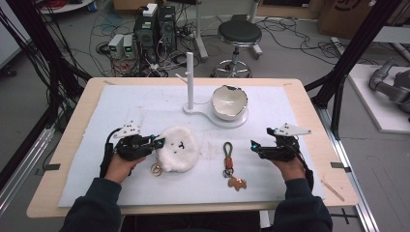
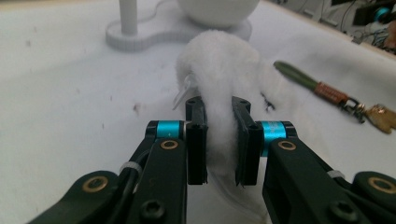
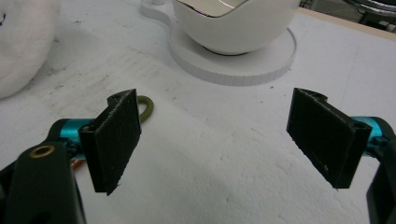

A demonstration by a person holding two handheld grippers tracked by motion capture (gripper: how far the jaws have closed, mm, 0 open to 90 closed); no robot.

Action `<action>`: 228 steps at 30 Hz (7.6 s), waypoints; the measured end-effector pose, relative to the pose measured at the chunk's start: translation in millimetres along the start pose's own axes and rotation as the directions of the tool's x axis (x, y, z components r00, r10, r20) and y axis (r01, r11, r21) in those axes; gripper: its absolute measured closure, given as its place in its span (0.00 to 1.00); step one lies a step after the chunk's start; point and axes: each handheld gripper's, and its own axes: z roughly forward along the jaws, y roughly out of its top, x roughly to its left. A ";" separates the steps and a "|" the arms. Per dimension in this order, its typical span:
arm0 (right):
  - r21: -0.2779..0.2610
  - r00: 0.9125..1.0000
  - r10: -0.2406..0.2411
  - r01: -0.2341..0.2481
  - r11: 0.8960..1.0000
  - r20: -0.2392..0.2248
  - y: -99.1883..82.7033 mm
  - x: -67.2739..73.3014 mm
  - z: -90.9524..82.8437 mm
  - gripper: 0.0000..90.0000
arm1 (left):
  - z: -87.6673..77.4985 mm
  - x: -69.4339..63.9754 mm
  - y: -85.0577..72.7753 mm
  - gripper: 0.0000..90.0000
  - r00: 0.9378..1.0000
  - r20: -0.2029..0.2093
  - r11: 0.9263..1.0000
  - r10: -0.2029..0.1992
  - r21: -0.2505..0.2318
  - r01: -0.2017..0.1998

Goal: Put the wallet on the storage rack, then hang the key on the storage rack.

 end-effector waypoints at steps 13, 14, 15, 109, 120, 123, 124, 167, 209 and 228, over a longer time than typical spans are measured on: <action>0.014 0.943 -0.102 0.113 0.994 -0.317 35.4 61.4 49.3 0.21 | 11.9 -23.2 15.5 0.86 0.981 0.147 0.990 0.129 -0.070 -0.120; 0.014 0.943 -0.102 0.113 0.994 -0.317 35.4 61.4 49.3 0.21 | 13.0 -25.0 15.9 0.86 0.978 0.158 0.990 0.133 -0.074 -0.122; 0.005 0.927 -0.115 0.125 0.992 -0.357 39.3 70.1 56.1 0.21 | 13.8 -26.3 16.2 0.86 0.976 0.167 0.989 0.141 -0.073 -0.130; -0.126 0.940 -0.339 0.332 0.935 -0.040 156.7 -13.7 20.5 0.84 | -1.4 15.7 -8.8 0.25 0.988 -0.146 0.998 -0.051 -0.039 0.046; -0.019 0.908 -0.417 0.418 0.908 0.031 155.0 -30.8 53.8 0.84 | -1.2 16.5 -9.1 0.25 0.988 -0.143 0.998 -0.056 -0.038 0.051; -0.005 0.893 -0.450 0.450 0.893 0.018 153.3 -28.6 66.5 0.84 | -1.0 16.2 -9.1 0.25 0.988 -0.142 0.998 -0.058 -0.039 0.053; 0.004 0.891 -0.454 0.454 0.891 0.015 152.8 -27.9 70.5 0.84 | -0.9 16.2 -9.1 0.25 0.988 -0.142 0.998 -0.059 -0.039 0.054; -0.039 0.998 -0.048 0.049 0.998 0.037 56.1 -37.3 6.8 0.38 | -5.3 18.3 -9.6 0.22 0.987 -0.149 0.996 -0.066 -0.071 0.056; 0.141 0.979 -0.042 0.072 0.987 -0.201 -5.1 9.2 19.5 0.63 | -6.4 16.3 -9.4 0.22 0.980 -0.192 0.998 -0.052 -0.048 0.044; 0.284 0.940 0.042 0.059 0.957 -0.339 -3.1 52.9 58.8 0.55 | -2.4 15.2 -10.4 0.23 0.983 -0.177 0.999 -0.048 -0.029 0.044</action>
